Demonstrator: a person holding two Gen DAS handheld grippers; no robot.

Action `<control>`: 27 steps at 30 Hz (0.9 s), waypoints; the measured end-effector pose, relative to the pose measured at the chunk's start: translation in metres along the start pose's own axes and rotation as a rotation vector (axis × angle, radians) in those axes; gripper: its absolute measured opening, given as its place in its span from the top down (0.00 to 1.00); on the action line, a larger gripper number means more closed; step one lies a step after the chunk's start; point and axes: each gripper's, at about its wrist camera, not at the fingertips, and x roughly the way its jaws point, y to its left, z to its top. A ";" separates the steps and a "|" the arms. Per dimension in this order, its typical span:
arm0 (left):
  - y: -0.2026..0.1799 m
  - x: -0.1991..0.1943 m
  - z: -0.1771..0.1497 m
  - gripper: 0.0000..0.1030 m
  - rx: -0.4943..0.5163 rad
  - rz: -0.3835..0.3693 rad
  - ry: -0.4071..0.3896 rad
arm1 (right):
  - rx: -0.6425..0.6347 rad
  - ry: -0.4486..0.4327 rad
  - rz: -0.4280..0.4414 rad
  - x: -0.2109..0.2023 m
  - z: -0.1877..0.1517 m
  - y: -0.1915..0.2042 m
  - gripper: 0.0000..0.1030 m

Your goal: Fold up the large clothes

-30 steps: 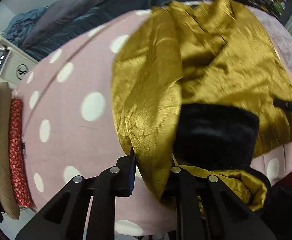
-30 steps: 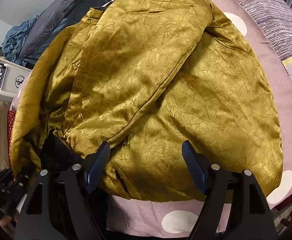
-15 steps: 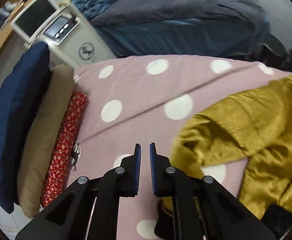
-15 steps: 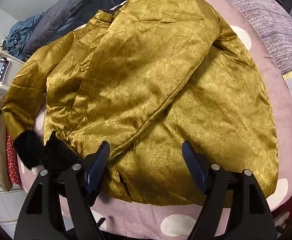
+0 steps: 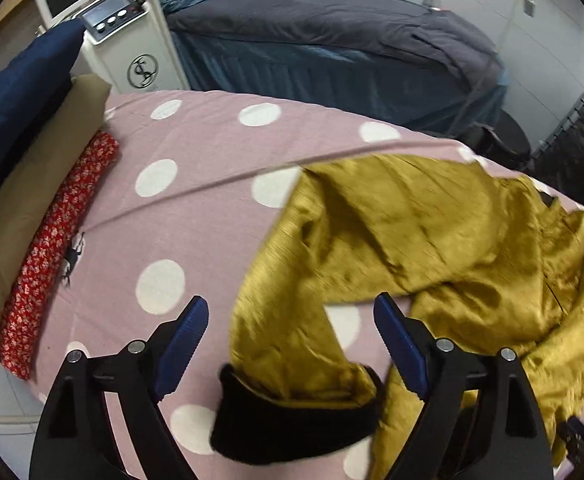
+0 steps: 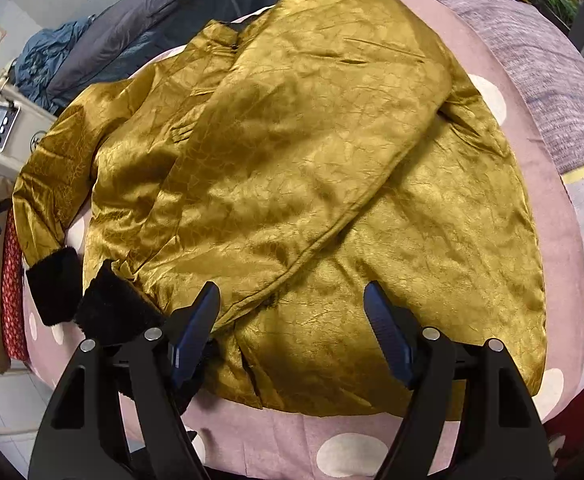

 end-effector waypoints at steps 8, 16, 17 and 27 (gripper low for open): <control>-0.040 0.002 -0.074 0.15 0.063 -0.058 0.093 | -0.425 0.028 0.011 0.014 -0.009 0.084 0.23; -0.048 0.007 -0.117 0.15 0.064 -0.055 0.149 | -0.714 0.113 -0.100 0.071 -0.038 0.144 0.23; -0.048 0.005 -0.120 0.15 0.062 -0.057 0.149 | -0.717 0.123 -0.108 0.078 -0.038 0.144 0.23; -0.045 0.006 -0.137 0.15 0.045 -0.047 0.192 | -0.580 0.122 0.049 0.068 -0.025 0.120 0.86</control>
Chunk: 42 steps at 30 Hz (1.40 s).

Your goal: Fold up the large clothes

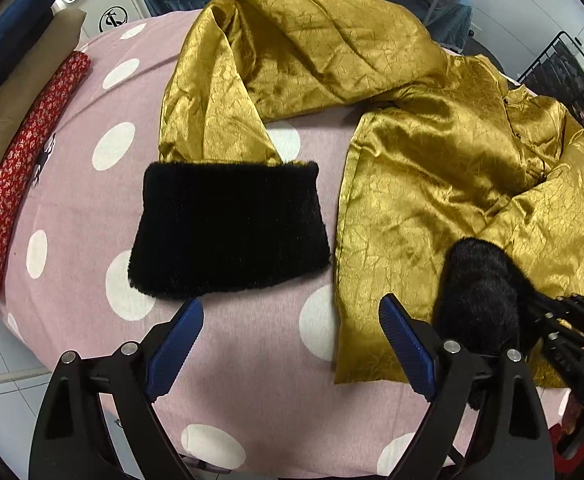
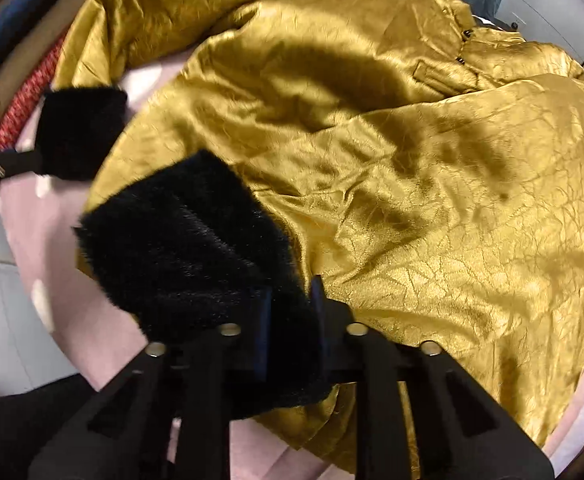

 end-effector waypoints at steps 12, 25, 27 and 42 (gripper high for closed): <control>-0.028 0.007 -0.002 0.15 0.070 -0.020 0.022 | 0.339 -0.323 0.054 -0.118 -0.022 -0.089 0.93; -0.025 0.035 -0.011 0.15 0.102 -0.040 0.073 | 1.115 -0.675 -0.346 -0.293 -0.157 -0.352 0.93; -0.025 0.038 -0.012 0.15 0.120 -0.037 0.061 | 1.223 -0.673 -0.386 -0.297 -0.184 -0.379 0.92; -0.041 0.083 -0.015 0.15 0.158 -0.136 0.113 | 1.099 -0.632 -0.490 -0.268 -0.235 -0.308 0.26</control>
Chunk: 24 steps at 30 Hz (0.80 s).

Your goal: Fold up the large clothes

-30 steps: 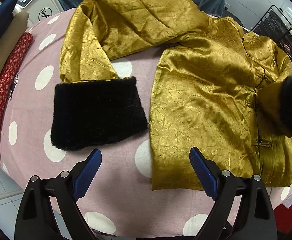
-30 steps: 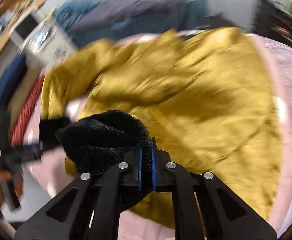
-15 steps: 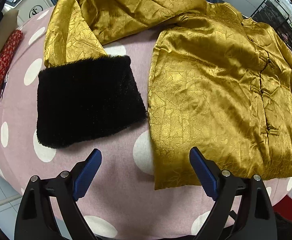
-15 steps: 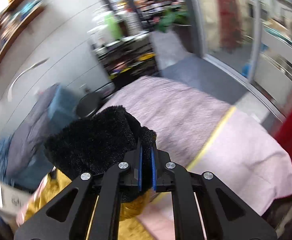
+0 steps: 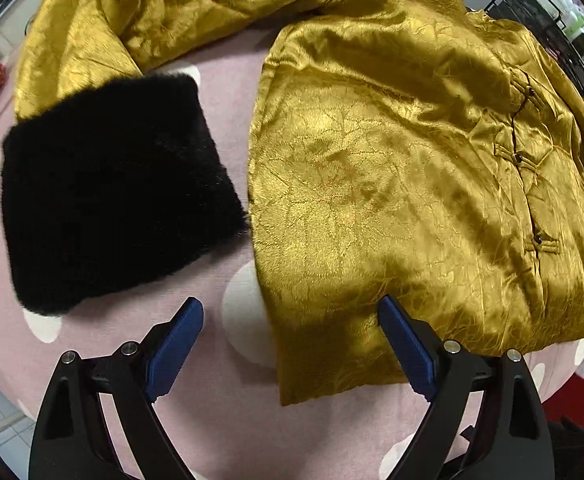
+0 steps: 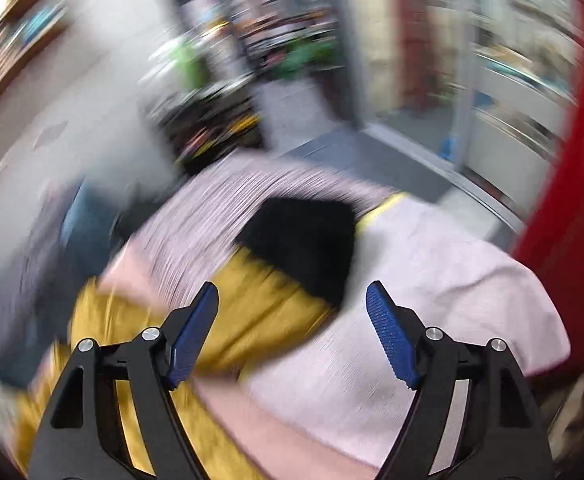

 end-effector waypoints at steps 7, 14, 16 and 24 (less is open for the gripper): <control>0.010 0.018 0.011 0.29 -0.052 -0.080 0.030 | -0.447 0.387 0.197 0.038 -0.125 0.081 0.26; -0.012 0.010 0.009 0.80 0.028 -0.106 0.020 | -0.256 0.668 0.196 0.085 -0.166 0.051 0.56; -0.018 0.003 0.007 0.87 0.057 -0.117 0.017 | -0.244 0.684 0.227 0.083 -0.167 0.049 0.72; 0.000 -0.032 -0.025 0.90 0.181 -0.139 0.047 | -0.238 0.731 0.331 0.054 -0.152 0.033 0.93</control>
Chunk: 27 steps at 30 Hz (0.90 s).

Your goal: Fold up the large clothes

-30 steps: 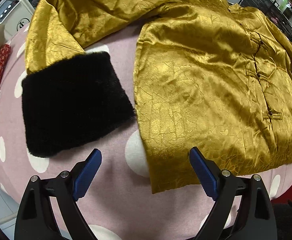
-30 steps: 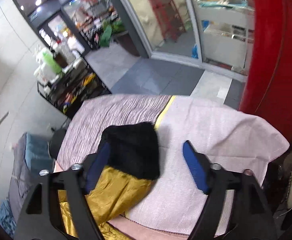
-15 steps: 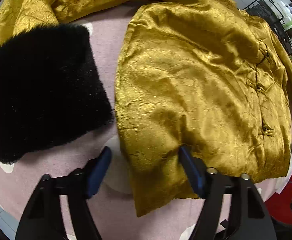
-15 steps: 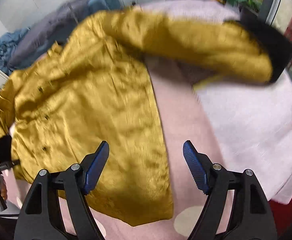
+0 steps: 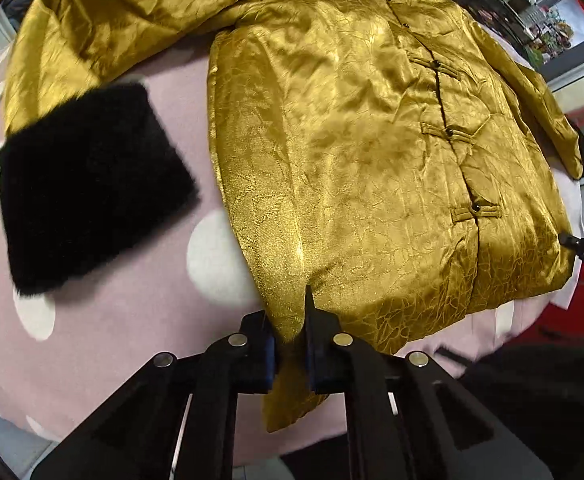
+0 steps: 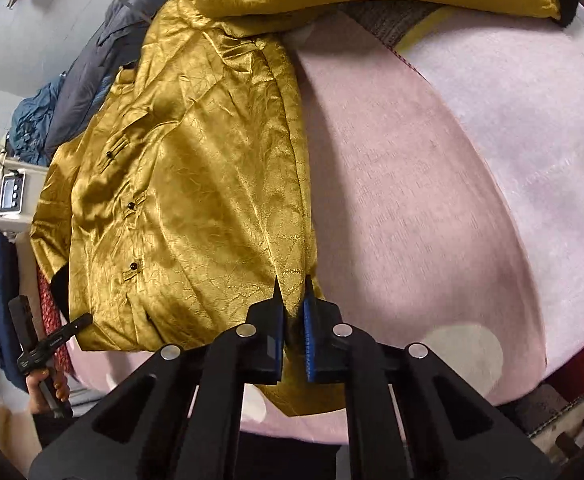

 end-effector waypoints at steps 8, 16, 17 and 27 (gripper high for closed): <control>0.006 0.024 -0.035 0.70 -0.015 0.085 0.103 | -0.085 0.185 -0.136 0.007 -0.039 -0.005 0.93; -0.027 -0.007 -0.010 0.23 0.061 0.252 -0.034 | -0.268 0.169 -0.532 0.020 -0.026 0.040 0.53; -0.037 -0.011 0.001 0.21 0.068 0.270 -0.061 | -0.301 0.146 -0.575 0.018 -0.023 0.050 0.45; -0.085 0.014 0.037 0.15 0.119 0.148 -0.093 | -0.624 0.001 -0.549 0.030 0.008 0.164 0.28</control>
